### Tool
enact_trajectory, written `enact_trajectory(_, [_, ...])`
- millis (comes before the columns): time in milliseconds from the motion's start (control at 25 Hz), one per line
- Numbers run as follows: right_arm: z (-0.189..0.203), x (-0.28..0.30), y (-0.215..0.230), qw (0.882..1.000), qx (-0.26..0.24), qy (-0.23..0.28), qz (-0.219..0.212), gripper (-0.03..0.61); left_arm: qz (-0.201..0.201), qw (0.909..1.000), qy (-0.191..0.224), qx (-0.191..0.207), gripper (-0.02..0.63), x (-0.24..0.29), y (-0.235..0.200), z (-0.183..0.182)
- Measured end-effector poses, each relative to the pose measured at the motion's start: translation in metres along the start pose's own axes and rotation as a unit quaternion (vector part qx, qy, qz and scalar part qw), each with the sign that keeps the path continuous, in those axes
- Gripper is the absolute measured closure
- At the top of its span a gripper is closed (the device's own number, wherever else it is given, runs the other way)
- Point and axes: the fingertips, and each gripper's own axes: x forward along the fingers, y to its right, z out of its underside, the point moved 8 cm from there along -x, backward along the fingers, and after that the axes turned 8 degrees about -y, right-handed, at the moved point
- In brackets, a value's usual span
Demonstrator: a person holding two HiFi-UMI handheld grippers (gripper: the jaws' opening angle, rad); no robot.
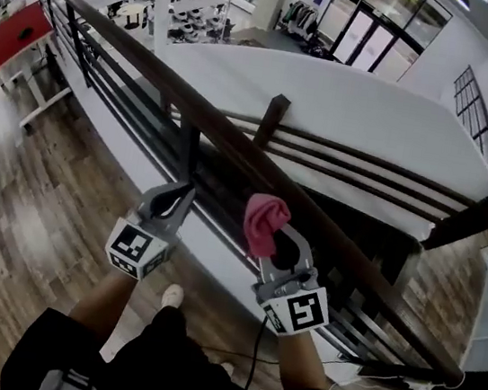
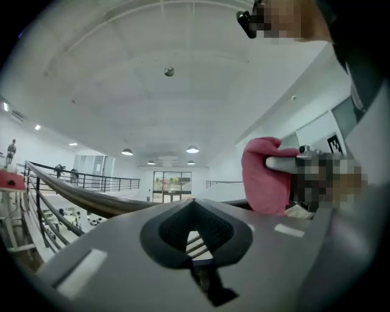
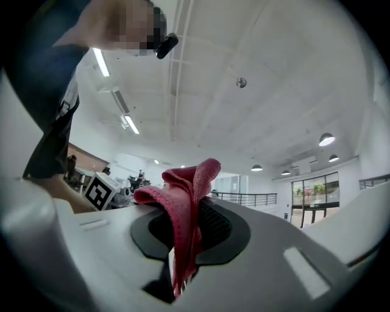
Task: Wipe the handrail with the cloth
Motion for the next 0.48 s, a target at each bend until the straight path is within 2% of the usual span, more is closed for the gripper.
enact_trajectory(120, [-0.001, -0.066, 0.009, 0.999, 0.006, 0.004, 0.051, 0.532, 0.030, 0.9988, 0.033, -0.018, 0.615, -0.001, 0.033, -0.010])
enact_trajectory(280, [0.002, -0.156, 0.015, 0.992, 0.021, 0.001, 0.124, 0.534, 0.081, 0.9955, 0.050, 0.002, 0.615, 0.006, 0.096, -0.022])
enact_trajectory(360, [-0.005, -0.196, 0.014, 0.988, 0.027, 0.004, 0.154, 0.534, 0.115, 0.9917, 0.058, 0.000, 0.615, 0.014, 0.130, -0.032])
enact_trajectory(480, [-0.018, -0.247, 0.015, 0.983, 0.011, 0.005, 0.185, 0.534, 0.172, 0.9817, 0.082, -0.007, 0.615, 0.017, 0.179, -0.051])
